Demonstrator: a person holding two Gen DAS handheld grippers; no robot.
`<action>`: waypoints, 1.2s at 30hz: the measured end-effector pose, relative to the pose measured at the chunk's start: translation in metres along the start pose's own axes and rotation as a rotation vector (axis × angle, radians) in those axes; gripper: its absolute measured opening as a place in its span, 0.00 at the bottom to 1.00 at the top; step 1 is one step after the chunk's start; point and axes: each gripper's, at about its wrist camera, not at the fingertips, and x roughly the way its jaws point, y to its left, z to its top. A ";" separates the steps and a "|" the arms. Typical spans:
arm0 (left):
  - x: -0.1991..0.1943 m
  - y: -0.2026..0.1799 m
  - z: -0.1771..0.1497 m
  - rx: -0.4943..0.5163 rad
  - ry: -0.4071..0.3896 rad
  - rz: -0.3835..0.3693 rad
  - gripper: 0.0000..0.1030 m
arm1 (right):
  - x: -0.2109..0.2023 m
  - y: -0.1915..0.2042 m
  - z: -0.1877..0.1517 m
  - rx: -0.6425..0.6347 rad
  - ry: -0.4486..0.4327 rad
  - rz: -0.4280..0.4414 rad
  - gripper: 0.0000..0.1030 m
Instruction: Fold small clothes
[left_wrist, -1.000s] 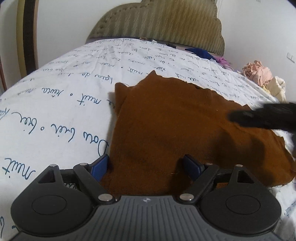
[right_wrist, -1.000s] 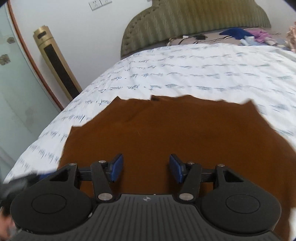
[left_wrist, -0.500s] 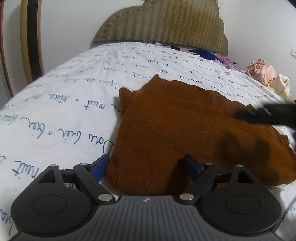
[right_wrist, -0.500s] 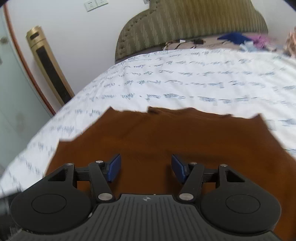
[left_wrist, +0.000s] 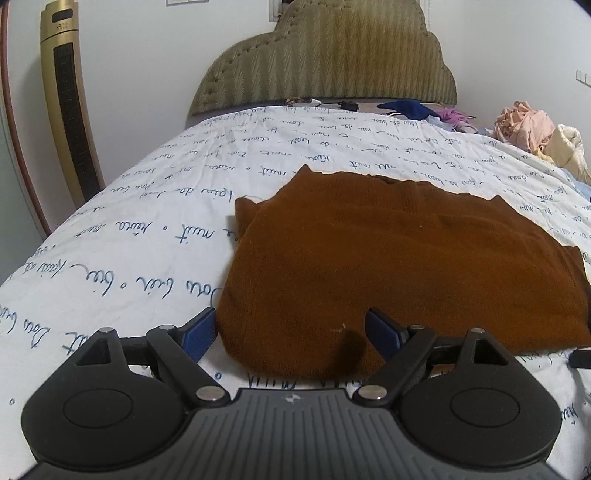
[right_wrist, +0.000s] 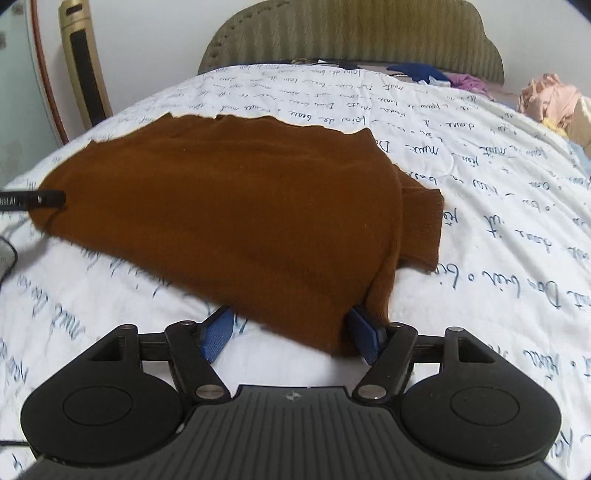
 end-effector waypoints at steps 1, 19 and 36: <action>-0.001 0.001 -0.001 0.000 0.004 0.004 0.84 | -0.002 0.004 -0.002 -0.011 0.001 -0.007 0.69; 0.012 0.070 0.025 -0.153 0.002 -0.136 0.87 | -0.023 -0.071 -0.021 0.464 -0.153 0.063 0.75; 0.027 0.057 0.009 -0.082 0.123 -0.338 0.79 | -0.003 -0.072 -0.004 0.329 -0.073 0.127 0.28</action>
